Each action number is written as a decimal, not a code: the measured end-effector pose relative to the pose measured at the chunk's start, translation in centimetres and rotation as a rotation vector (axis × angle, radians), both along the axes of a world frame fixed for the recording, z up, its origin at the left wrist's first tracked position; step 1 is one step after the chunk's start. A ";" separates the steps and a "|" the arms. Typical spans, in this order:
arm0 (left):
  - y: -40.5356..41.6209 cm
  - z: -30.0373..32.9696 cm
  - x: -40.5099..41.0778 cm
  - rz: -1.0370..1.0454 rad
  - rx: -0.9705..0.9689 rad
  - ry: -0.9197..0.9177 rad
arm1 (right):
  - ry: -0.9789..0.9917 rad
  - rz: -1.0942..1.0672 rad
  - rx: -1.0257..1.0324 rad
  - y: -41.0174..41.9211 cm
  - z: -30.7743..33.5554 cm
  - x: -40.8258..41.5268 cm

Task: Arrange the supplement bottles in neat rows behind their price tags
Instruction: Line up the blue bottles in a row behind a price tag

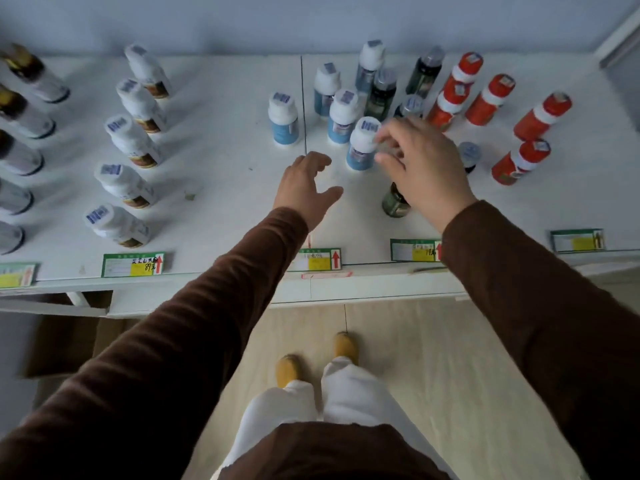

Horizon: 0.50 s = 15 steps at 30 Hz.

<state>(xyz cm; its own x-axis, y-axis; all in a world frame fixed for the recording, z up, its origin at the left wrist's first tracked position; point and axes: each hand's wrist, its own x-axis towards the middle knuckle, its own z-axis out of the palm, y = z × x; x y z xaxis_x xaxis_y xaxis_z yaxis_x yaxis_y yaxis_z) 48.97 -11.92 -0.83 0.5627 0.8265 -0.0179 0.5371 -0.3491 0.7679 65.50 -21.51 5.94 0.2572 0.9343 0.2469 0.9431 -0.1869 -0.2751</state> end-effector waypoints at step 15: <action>2.0 -3.7 9.1 0.174 -0.211 -0.091 | 0.137 0.356 -0.391 7.7 -0.4 6.6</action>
